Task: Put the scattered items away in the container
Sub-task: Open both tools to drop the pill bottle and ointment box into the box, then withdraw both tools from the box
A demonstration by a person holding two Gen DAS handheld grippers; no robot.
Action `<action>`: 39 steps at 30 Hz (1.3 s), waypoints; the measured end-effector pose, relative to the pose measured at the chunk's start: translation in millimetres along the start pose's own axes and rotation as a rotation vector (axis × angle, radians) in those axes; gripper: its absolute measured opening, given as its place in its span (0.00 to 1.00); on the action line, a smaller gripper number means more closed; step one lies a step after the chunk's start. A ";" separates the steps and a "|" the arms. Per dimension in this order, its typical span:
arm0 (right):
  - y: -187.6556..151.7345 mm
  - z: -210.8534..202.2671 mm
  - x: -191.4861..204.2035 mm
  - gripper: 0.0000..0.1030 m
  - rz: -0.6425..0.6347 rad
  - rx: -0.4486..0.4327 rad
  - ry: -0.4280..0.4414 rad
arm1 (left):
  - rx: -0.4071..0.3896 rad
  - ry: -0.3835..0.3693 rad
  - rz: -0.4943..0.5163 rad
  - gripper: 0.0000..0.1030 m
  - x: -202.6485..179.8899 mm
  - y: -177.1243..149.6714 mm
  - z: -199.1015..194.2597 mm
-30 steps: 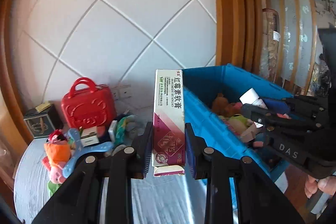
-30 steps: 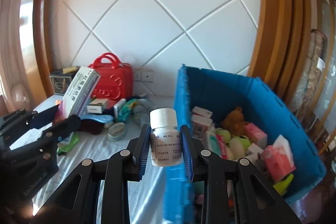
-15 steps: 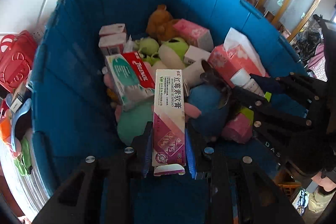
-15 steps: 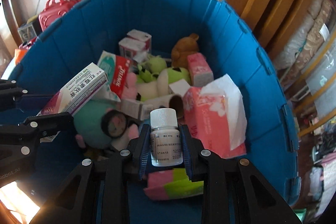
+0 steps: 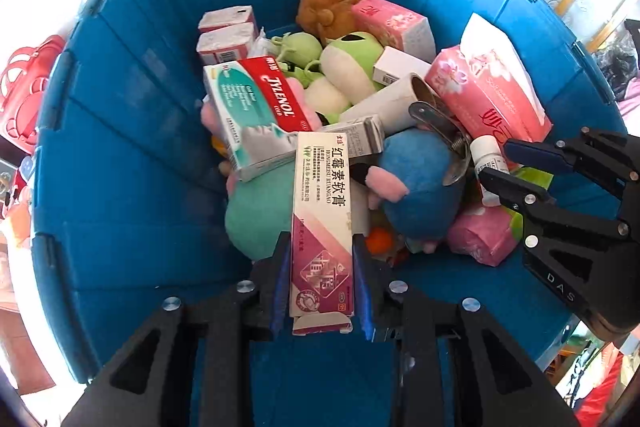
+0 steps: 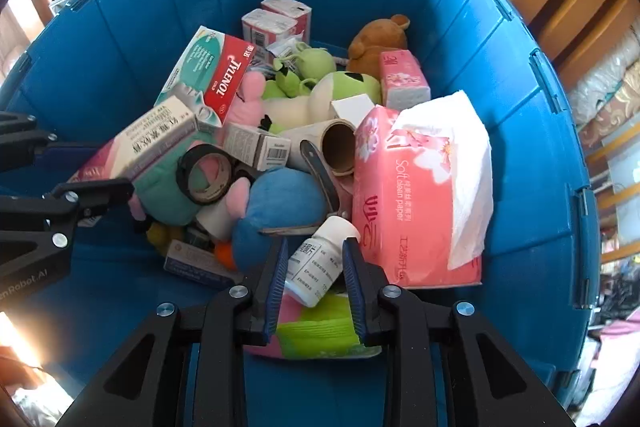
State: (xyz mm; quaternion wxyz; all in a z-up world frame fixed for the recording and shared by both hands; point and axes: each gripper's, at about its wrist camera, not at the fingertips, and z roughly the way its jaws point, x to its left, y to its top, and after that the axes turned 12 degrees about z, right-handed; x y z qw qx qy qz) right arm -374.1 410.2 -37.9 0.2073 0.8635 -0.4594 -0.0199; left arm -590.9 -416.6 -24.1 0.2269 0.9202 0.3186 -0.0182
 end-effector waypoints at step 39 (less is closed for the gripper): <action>-103.3 -195.8 154.1 1.00 0.272 -0.474 -0.001 | -0.529 0.213 -0.051 0.80 87.5 -211.9 -194.7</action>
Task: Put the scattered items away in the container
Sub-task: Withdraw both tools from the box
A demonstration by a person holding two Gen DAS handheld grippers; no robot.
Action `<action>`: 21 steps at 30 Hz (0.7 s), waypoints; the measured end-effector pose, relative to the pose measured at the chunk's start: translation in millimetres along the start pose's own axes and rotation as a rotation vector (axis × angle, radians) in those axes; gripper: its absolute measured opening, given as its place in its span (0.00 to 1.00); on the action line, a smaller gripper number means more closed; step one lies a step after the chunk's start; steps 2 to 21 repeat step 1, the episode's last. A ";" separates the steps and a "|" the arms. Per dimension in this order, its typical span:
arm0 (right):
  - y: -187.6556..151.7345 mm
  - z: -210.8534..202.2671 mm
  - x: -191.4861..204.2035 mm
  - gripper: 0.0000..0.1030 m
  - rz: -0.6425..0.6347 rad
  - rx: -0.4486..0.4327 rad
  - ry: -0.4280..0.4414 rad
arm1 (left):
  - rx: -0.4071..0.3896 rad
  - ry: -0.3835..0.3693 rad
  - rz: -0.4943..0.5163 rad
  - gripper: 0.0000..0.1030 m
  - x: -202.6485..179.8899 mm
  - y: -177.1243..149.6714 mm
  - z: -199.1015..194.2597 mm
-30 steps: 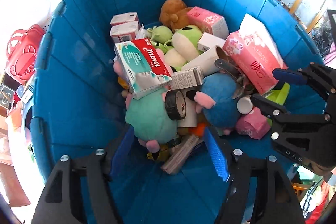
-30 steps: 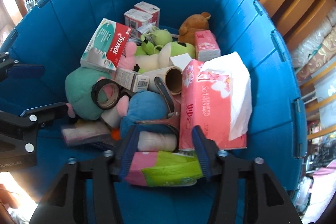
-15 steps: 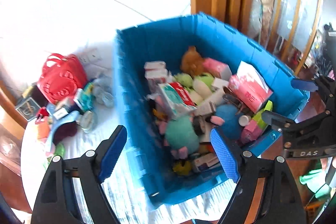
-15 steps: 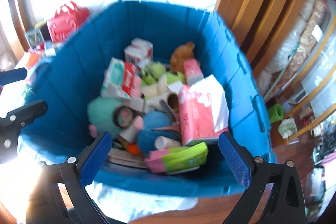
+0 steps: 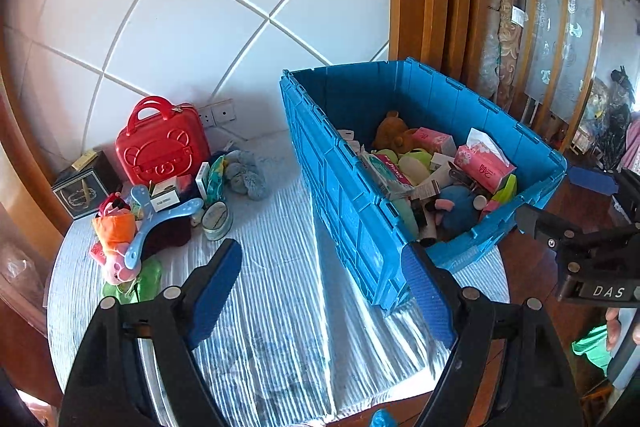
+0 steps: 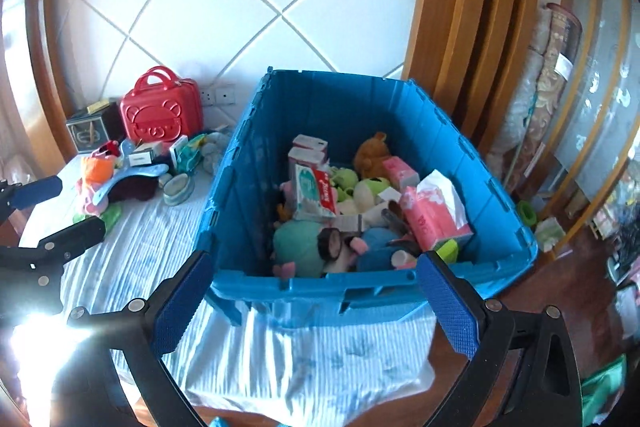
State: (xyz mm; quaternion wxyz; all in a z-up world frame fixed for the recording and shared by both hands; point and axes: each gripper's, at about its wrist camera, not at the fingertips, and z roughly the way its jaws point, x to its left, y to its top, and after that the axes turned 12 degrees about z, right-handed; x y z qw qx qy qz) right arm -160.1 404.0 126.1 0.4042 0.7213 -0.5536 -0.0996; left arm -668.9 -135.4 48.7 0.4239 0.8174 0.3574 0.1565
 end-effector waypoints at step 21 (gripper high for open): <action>-3.0 -2.6 3.3 1.00 -0.003 0.000 -0.001 | -0.007 -0.003 -0.005 0.80 1.2 -2.8 -5.1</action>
